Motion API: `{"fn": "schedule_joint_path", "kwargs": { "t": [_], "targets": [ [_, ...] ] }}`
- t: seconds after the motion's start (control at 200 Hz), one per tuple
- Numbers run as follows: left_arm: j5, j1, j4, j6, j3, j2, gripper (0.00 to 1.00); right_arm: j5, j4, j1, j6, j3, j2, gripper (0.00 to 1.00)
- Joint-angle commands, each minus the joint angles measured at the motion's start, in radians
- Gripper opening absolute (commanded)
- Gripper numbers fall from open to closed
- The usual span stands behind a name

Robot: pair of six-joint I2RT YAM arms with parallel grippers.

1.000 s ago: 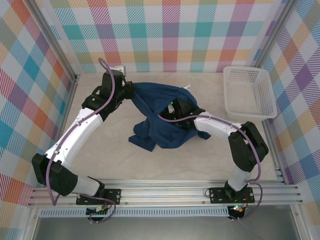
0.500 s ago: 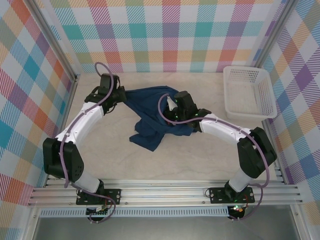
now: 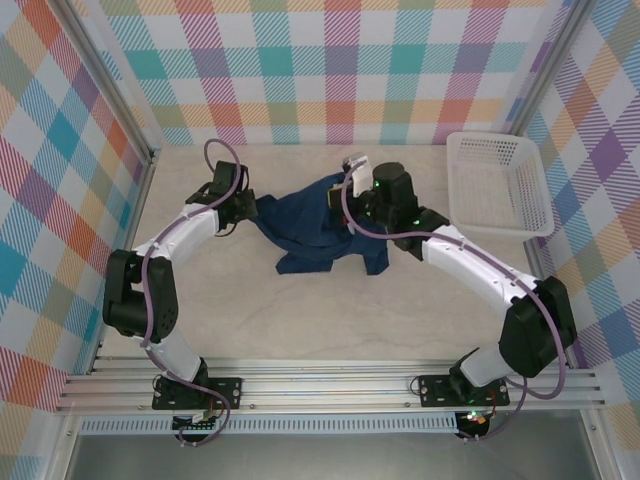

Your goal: Fold the inside-out t-shirt

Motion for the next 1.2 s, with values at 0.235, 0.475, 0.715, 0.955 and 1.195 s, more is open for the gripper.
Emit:
{"fn": "schedule_joint_path", "kwargs": {
  "t": [0.235,0.475,0.715,0.955,1.195],
  "targets": [
    [0.062,0.012,0.039,-0.024,-0.093,0.081,0.00,-0.027,0.105,-0.030,0.077,0.128,-0.067,0.00],
    [-0.017,0.033,0.039,-0.027,-0.105,0.109,0.00,-0.047,-0.042,-0.045,-0.011,0.139,-0.110,0.00],
    [0.051,0.117,0.063,-0.075,-0.149,0.079,0.00,0.017,-0.174,-0.123,-0.115,0.061,-0.230,0.00],
    [0.237,0.109,0.138,-0.140,-0.212,-0.044,0.33,-0.168,-0.071,-0.147,-0.078,0.012,-0.210,0.00],
    [0.325,0.053,0.210,-0.141,-0.317,-0.306,0.67,-0.305,0.007,-0.147,-0.157,-0.067,-0.194,0.00]
  ]
}}
